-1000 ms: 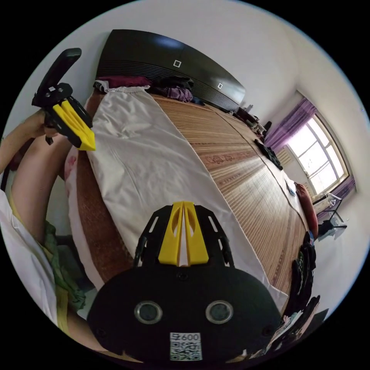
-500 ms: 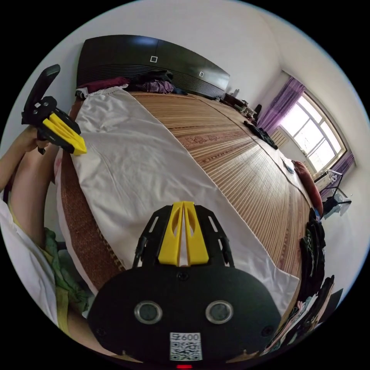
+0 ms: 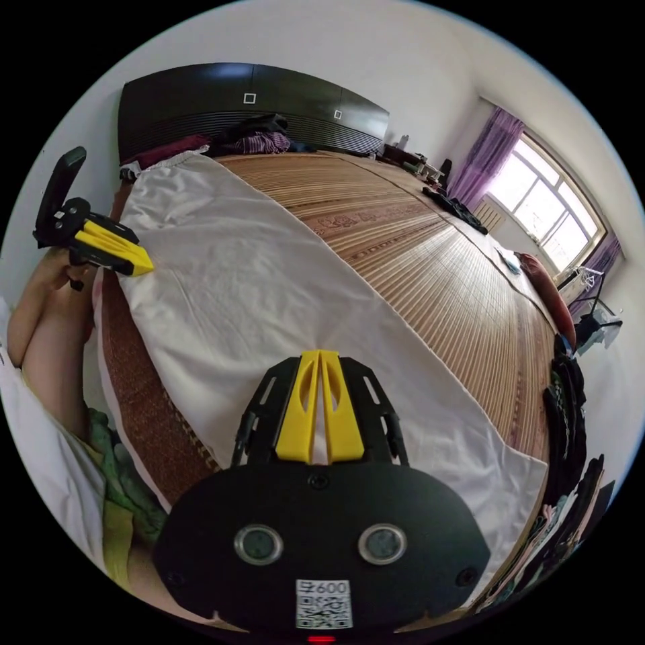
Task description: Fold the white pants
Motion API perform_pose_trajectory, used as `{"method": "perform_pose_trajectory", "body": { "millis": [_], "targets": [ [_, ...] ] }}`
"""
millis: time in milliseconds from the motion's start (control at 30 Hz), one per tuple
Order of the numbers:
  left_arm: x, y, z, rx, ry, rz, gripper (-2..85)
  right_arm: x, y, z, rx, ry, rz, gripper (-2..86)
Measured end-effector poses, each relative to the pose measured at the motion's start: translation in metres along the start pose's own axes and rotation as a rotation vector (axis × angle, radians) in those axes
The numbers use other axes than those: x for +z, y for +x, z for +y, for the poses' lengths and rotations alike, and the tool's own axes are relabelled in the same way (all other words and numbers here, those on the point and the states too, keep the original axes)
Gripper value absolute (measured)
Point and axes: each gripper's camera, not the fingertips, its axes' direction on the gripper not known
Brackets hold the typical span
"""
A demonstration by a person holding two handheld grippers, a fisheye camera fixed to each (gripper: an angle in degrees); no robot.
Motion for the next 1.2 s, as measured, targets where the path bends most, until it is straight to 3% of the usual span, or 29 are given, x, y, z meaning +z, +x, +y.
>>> {"method": "perform_pose_trajectory", "body": {
  "millis": [800,1200],
  "targets": [
    [-0.004,0.029,0.009,0.034,-0.013,-0.108,0.9,-0.001,0.01,-0.044,0.007,0.009,-0.005,-0.8],
    [-0.02,0.028,0.012,0.002,0.01,-0.088,1.1,0.004,0.006,-0.059,-0.006,-0.079,0.116,-0.8]
  ]
}}
